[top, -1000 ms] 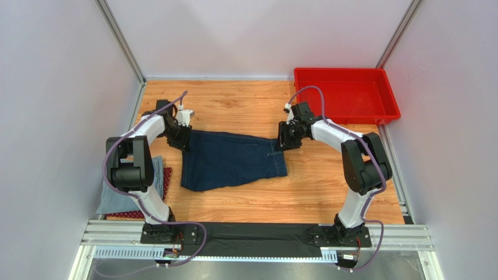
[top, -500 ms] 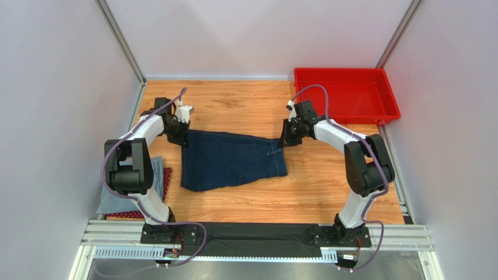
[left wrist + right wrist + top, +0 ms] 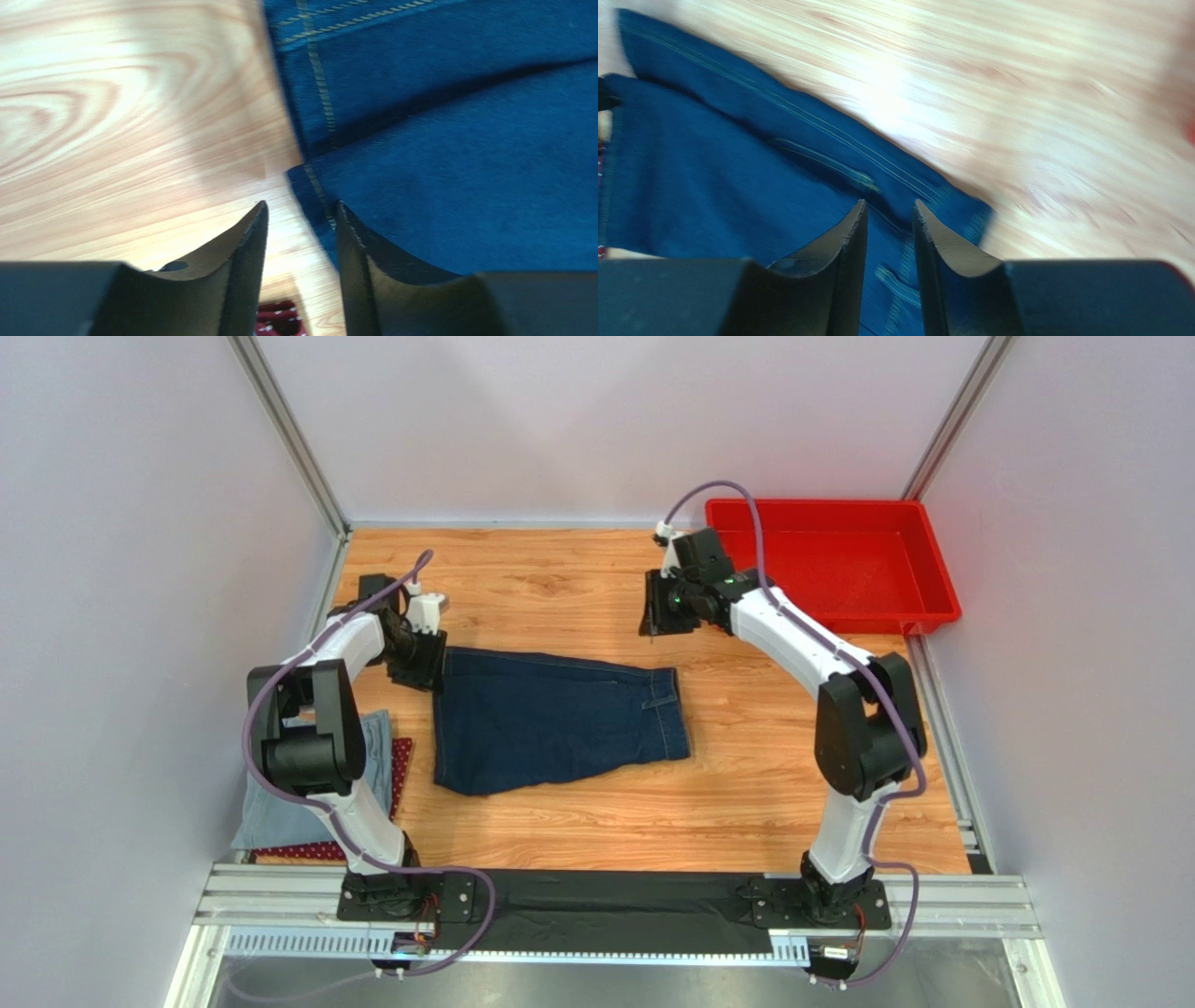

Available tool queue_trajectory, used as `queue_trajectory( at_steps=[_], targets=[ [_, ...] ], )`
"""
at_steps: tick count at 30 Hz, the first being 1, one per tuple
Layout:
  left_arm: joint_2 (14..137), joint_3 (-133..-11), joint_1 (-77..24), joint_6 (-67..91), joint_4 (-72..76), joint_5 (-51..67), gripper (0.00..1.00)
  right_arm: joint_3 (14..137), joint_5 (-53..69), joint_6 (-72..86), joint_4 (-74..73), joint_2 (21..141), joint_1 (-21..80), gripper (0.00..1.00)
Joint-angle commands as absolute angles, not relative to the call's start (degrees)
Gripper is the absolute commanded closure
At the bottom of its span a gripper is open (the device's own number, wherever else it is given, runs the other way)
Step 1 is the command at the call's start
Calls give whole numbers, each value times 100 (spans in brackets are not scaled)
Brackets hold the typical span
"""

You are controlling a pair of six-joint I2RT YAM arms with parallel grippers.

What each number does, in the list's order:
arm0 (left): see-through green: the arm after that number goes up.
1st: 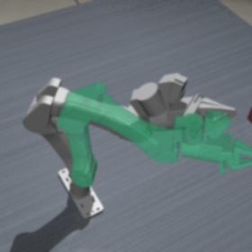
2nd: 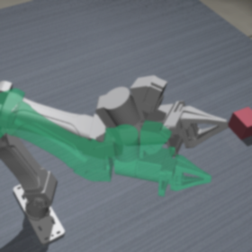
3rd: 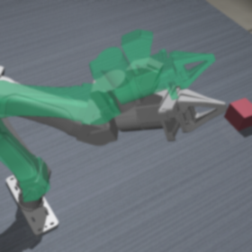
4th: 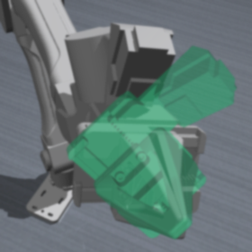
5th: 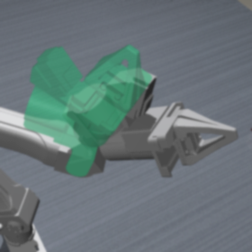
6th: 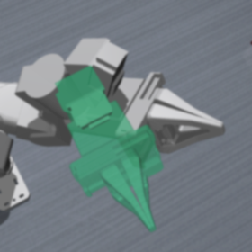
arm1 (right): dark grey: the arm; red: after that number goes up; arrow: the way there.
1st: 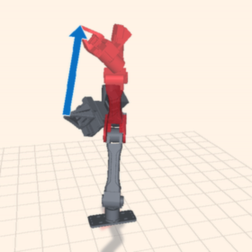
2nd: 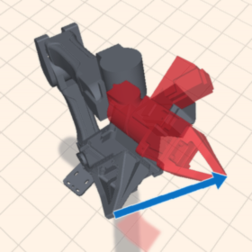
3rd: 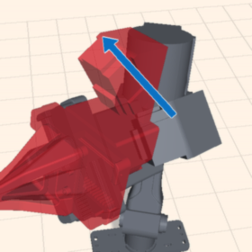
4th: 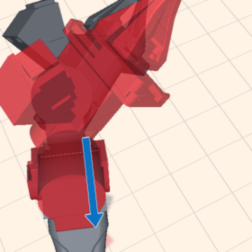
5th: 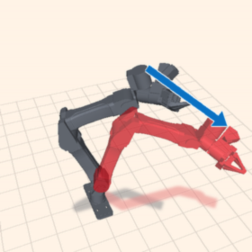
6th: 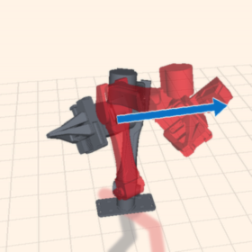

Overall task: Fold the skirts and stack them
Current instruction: Fold the skirt at the center of the board.

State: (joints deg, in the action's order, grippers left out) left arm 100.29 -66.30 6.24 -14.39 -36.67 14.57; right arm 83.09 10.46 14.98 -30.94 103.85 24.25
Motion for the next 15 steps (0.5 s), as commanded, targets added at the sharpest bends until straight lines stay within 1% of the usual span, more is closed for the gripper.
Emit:
queue_trajectory(
  at_steps=[1,2,3,7,11,14,15],
  targets=[
    [10089,-6531,642,-1371,-3718,2074,59,8954,1414,1651,-2927,10976,2706,70],
    [10116,-6530,633,-1380,-3735,2039,63,9008,1554,1792,-2840,11186,2742,73],
    [10151,-6522,633,-1389,-3744,2004,67,9061,1851,1932,-2630,11319,2768,73],
    [10186,-6539,633,-1380,-3735,2161,73,9298,2188,2618,-2268,11873,3005,76],
    [10283,-6635,642,-1362,-3753,2207,77,9860,2338,2856,-2241,12462,3190,79],
    [10336,-6653,642,-1389,-3735,2153,85,10080,2391,3084,-2241,12866,3208,80],
    [10336,-6653,642,-1389,-3735,2171,91,10212,2391,3120,-2241,12954,3217,80]
  ],
)
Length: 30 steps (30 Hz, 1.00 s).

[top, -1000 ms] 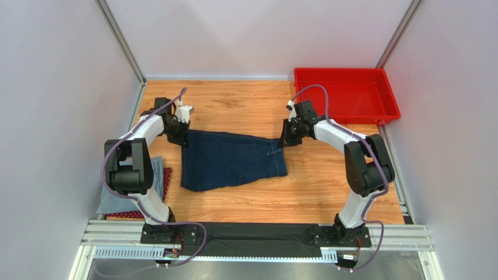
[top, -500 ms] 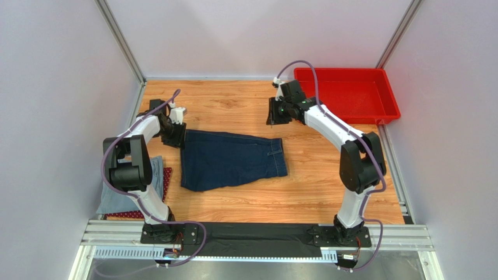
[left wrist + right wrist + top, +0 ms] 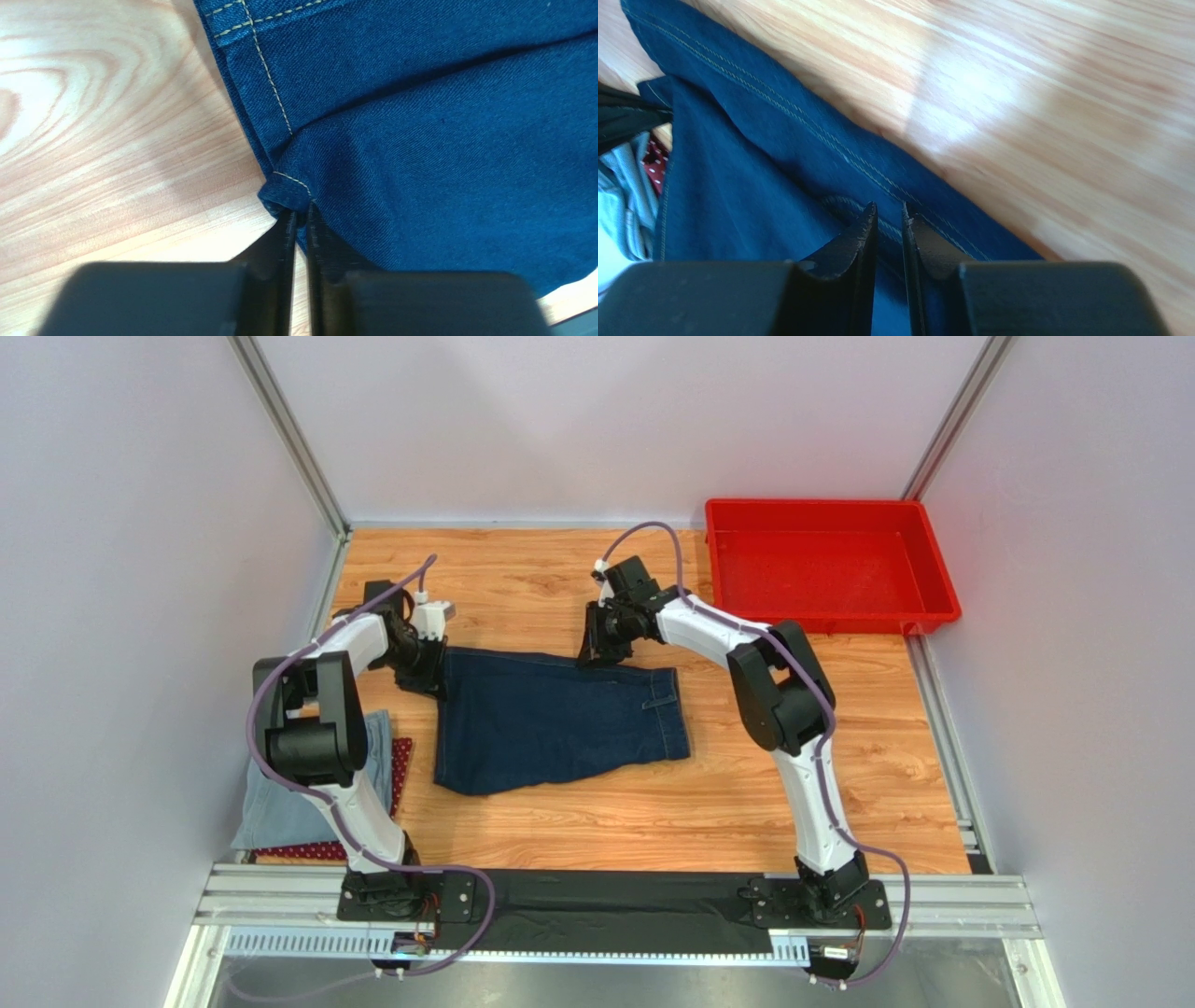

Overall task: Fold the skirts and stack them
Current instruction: Fold the skirt at the center of the board.

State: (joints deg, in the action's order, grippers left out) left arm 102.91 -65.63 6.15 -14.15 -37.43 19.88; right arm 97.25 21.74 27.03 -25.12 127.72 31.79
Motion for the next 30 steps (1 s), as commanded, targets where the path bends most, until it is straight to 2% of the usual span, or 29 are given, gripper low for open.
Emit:
queue_trajectory(
  at_steps=[1,2,3,13,17,30],
  targets=[
    [10310,-6653,642,-1389,-3735,2180,95,10248,2382,3172,-2241,13068,3217,81],
    [10292,-6671,633,-1389,-3718,2197,100,10309,2382,3208,-2241,13130,3217,81],
    [10275,-6671,642,-1397,-3709,2197,100,10388,2382,3339,-2215,13183,3217,81],
    [9493,-6451,642,-1503,-3252,2092,100,10714,2601,4252,-1706,13552,3401,84],
    [9203,-6425,642,-1494,-3199,2144,100,10581,3155,5167,-836,13763,3436,85],
    [8746,-6732,493,-1801,-3208,2672,100,11338,2426,4975,-1898,14458,3516,82]
  ],
)
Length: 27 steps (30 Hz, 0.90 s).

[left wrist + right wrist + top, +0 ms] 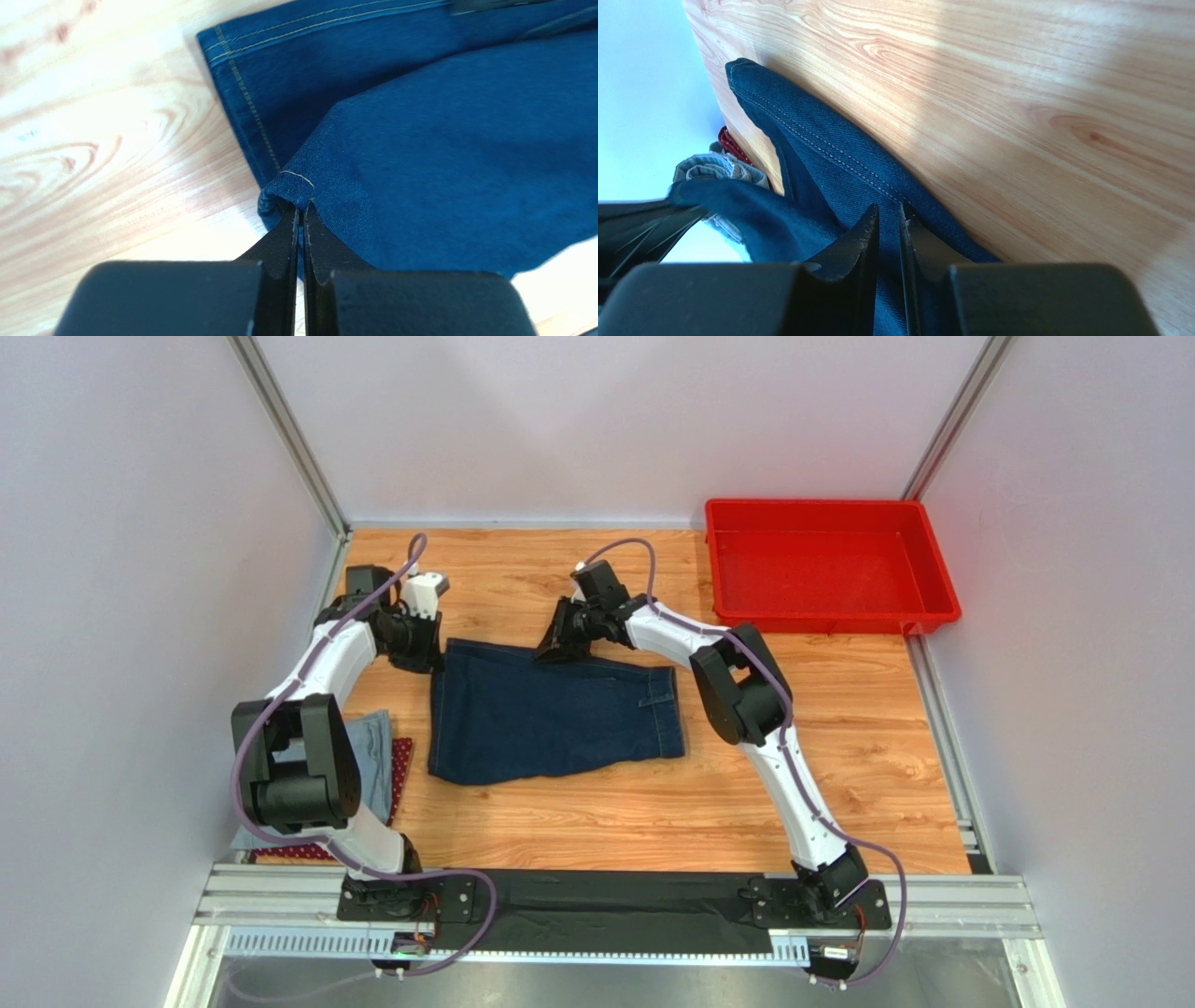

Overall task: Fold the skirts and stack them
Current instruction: Fold the skirt at the center of the board.

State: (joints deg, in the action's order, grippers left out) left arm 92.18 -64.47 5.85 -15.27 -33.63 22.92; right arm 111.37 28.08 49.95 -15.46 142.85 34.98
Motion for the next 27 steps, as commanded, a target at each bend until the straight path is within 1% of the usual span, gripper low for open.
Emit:
queue_trajectory(
  at_steps=[1,5,8,11,15,21,22,27],
  targets=[
    [8693,-6759,466,-1845,-3217,2698,100,11364,2400,4931,-1933,14458,3507,82],
    [8499,-7004,273,-1925,-3208,2681,100,11408,2277,4746,-2136,14476,3489,81],
    [8630,-7382,272,-1881,-3155,2523,100,11417,2259,4694,-2153,14475,3480,81],
    [9086,-7751,264,-1872,-3103,2391,100,11443,2250,4544,-2223,14467,3472,81],
    [9999,-8015,229,-1924,-3129,2250,100,11356,2022,4281,-2250,14300,3463,81],
    [11081,-8455,141,-1899,-3190,1776,100,11110,1461,3736,-2267,13651,3472,80],
    [11222,-8577,141,-1838,-3251,1723,100,11022,1259,3553,-2268,13414,3472,78],
    [11355,-8569,79,-1810,-3252,1749,100,10828,722,2903,-2364,12649,3480,75]
  ],
)
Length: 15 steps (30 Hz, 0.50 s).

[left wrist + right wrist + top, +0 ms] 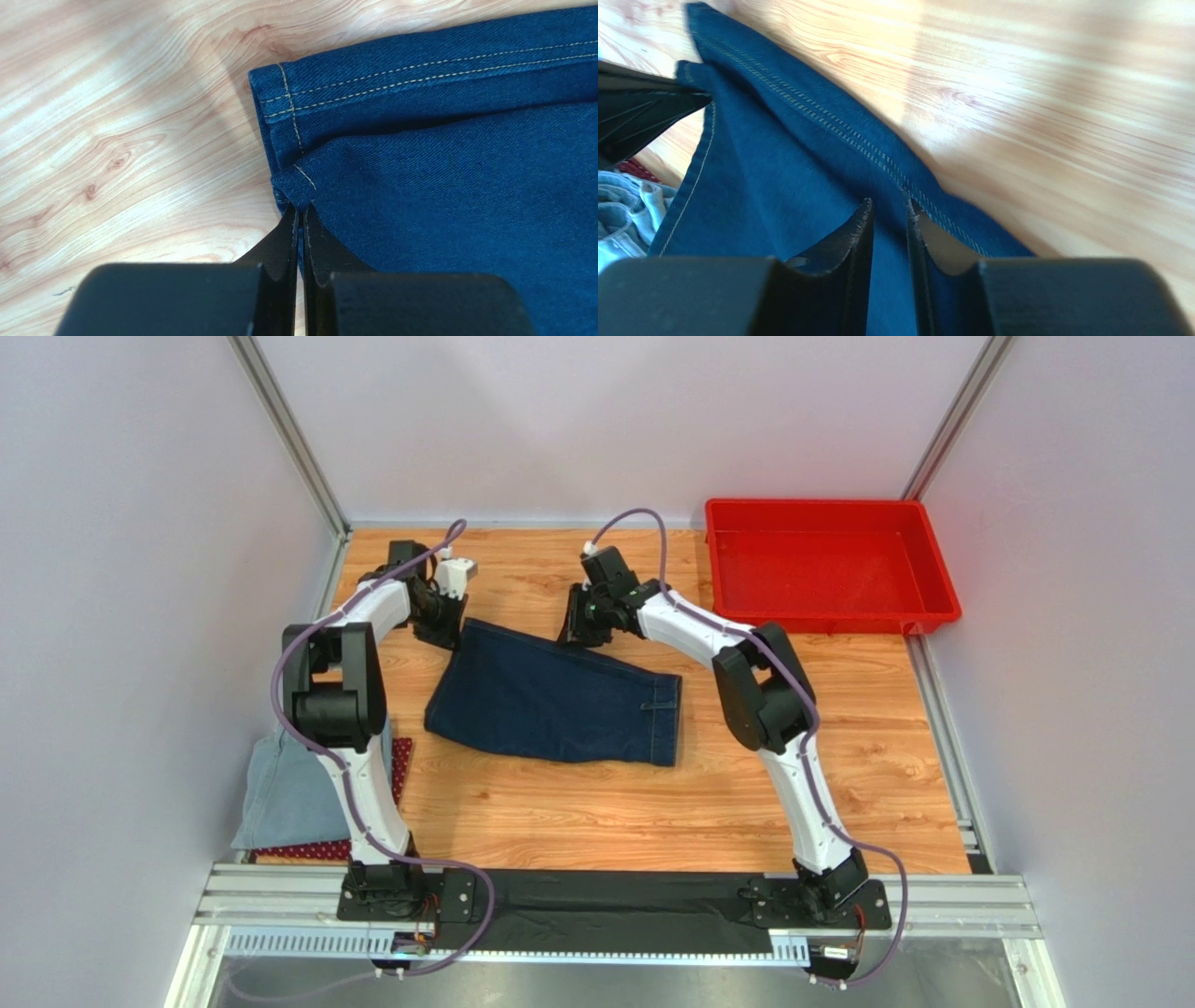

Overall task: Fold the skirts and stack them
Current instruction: Fold the skirt at the center of the board.

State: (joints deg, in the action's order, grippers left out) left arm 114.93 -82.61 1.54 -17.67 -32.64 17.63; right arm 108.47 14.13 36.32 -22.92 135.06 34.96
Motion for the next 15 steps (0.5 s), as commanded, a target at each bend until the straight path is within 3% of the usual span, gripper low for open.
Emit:
queue_trajectory(
  at_steps=[1,10,15],
  targets=[
    [11355,-8561,44,-1819,-3243,1740,100,10776,686,2779,-2373,12500,3480,73],
    [11048,-8411,18,-1968,-3217,1793,100,9442,10,564,-3989,11269,3410,58],
    [10960,-8367,26,-2030,-3217,1758,100,8562,-254,466,-4245,11013,3182,50]
  ],
)
